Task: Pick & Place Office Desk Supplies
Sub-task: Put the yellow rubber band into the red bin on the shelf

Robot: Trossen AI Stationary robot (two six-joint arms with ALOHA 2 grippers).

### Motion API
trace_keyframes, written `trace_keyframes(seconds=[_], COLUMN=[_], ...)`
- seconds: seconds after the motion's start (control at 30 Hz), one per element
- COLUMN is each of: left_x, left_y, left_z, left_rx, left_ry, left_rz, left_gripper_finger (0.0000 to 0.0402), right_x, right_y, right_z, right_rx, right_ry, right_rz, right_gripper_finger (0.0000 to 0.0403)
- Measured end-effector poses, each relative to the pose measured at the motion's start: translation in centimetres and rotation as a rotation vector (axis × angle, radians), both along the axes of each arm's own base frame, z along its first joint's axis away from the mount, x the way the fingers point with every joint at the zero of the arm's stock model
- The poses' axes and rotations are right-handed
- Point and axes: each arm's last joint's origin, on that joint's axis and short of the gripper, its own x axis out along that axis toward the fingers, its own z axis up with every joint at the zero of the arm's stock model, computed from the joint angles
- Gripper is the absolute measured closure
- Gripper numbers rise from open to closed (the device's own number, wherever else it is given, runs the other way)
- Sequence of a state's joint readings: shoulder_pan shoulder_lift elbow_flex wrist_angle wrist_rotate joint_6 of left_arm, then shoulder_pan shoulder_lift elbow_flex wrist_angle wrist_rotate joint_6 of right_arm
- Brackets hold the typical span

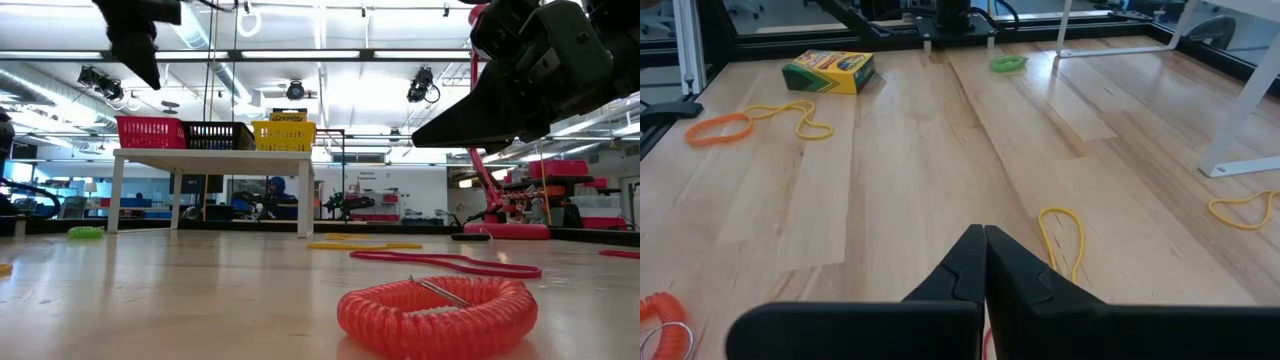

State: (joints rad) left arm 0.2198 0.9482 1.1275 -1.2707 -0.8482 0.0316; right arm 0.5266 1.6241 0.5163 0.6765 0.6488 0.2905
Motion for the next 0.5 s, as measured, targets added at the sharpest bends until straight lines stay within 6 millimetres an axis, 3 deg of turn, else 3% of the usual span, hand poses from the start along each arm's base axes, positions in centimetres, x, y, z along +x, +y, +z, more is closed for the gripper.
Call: trace_keyframes(seconds=[0.3, 0.5], left_x=[0.4, 2.2], left_y=[-4.5, -8.3], left_z=[0.0, -0.3], left_rx=[-0.345, -0.432], left_ry=[-0.253, -0.323], left_rz=[-0.250, -0.390], left_gripper_finger=[0.0279, 0.0322], right_x=[0.0, 0.0], right_y=[0.0, 0.0], right_z=[0.0, 0.0], right_rx=[0.000, 0.000], right_ry=[0.000, 0.000], right_rz=[0.000, 0.001], right_gripper_finger=[0.0398, 0.0398])
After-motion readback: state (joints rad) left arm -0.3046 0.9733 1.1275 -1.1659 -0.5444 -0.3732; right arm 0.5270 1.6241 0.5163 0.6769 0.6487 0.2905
